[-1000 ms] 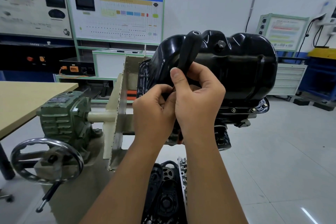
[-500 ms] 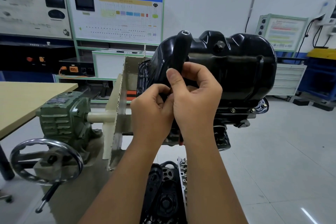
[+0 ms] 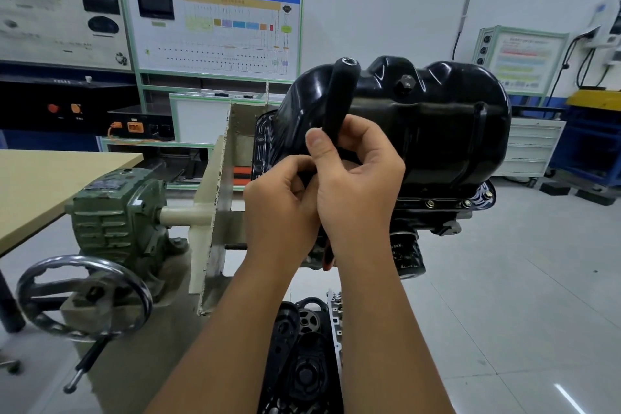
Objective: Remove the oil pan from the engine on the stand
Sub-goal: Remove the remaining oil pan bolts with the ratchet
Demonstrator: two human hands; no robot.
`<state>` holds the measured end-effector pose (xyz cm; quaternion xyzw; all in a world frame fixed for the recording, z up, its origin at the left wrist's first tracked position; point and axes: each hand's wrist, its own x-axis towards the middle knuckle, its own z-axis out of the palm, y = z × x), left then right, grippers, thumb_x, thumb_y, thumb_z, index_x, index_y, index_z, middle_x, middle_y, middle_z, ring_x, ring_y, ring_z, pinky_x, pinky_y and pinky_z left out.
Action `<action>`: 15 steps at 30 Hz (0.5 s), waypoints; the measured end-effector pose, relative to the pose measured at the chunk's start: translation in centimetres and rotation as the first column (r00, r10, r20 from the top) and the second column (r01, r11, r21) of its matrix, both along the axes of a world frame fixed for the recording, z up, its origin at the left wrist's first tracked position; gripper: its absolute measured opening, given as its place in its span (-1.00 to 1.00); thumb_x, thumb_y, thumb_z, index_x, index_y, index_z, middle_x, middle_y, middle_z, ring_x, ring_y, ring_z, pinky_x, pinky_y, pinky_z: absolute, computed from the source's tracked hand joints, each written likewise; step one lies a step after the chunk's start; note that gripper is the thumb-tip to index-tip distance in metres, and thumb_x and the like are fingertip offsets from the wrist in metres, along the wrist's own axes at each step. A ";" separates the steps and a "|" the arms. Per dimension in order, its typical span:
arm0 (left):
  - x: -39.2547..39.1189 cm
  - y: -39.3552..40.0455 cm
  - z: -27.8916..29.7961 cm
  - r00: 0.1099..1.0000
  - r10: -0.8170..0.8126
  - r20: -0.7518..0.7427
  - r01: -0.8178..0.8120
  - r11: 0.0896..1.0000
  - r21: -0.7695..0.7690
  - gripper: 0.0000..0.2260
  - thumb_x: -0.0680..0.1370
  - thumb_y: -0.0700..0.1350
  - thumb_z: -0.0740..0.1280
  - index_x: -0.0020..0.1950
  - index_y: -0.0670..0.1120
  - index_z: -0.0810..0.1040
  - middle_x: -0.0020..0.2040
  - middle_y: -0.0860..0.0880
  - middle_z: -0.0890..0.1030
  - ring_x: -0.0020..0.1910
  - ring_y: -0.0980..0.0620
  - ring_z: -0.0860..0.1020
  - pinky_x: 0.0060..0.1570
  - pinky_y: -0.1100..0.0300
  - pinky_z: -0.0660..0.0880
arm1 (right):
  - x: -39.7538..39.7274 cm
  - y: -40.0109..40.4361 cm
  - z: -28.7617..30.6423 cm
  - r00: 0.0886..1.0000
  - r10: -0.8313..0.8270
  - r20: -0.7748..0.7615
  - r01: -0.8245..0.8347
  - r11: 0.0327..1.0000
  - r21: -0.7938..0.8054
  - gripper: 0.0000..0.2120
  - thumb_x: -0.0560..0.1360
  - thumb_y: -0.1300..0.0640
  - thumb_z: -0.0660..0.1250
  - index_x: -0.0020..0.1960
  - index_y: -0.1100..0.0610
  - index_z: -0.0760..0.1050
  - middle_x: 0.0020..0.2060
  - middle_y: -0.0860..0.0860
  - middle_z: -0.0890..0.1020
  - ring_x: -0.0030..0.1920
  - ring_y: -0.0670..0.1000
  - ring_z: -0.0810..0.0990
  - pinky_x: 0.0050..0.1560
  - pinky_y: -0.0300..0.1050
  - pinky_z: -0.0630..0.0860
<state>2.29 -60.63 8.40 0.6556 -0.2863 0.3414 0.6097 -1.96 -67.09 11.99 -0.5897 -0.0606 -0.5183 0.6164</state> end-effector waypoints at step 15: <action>0.2 -0.1 0.0 0.998 0.039 -0.040 -0.040 0.999 -0.022 -0.96 0.48 -0.09 0.39 -0.13 0.00 0.64 -0.46 0.08 0.42 -0.45 0.11 0.37 -0.40 0.27 0.29 | 0.0 0.0 -0.1 1.000 -0.030 0.009 0.030 0.999 -0.014 -0.81 0.53 0.25 0.51 0.13 0.21 0.66 -0.06 0.01 0.73 -0.05 -0.01 0.72 -0.01 0.06 0.69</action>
